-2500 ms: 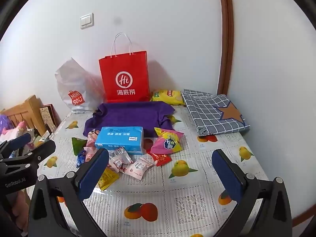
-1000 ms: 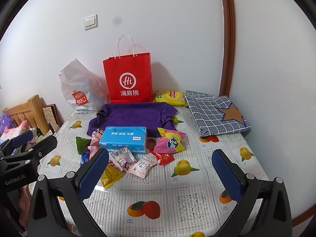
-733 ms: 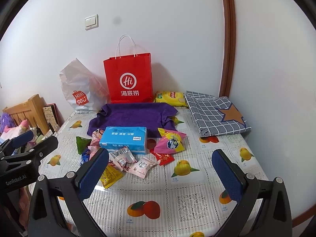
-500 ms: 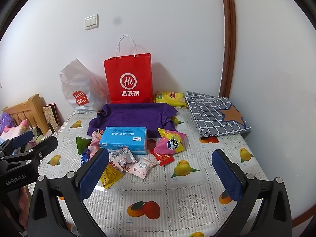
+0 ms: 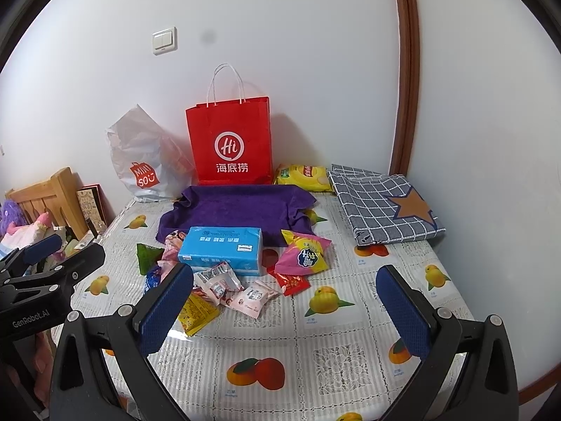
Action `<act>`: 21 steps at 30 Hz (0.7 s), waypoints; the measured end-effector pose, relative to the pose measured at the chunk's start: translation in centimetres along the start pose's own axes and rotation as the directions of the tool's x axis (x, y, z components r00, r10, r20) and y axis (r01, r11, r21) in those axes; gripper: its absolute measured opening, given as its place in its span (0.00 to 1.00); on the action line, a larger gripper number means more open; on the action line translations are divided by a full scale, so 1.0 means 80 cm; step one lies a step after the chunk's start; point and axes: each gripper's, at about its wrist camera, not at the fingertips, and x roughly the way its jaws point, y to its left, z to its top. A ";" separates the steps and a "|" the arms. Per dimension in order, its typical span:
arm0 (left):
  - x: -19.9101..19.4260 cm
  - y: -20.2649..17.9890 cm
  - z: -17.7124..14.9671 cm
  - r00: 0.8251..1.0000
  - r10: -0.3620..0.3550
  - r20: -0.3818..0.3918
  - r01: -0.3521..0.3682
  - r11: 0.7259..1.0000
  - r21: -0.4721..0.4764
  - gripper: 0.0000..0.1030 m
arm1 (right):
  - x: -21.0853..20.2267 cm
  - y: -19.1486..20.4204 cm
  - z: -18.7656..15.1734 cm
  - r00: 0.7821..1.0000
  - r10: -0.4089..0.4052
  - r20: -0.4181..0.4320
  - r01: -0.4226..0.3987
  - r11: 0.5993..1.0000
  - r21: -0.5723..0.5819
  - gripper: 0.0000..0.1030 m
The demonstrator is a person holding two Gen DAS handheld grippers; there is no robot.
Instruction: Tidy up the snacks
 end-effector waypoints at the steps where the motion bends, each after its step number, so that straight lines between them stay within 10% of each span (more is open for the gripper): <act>1: 0.000 0.000 0.000 1.000 -0.001 -0.001 0.001 1.000 0.000 1.00 | 0.000 0.000 0.000 1.000 -0.001 0.001 0.001 1.000 -0.002 1.00; 21: -0.002 -0.003 -0.003 1.000 0.005 -0.002 -0.005 1.000 0.006 1.00 | -0.003 0.001 0.001 1.000 0.004 0.013 -0.004 1.000 -0.001 1.00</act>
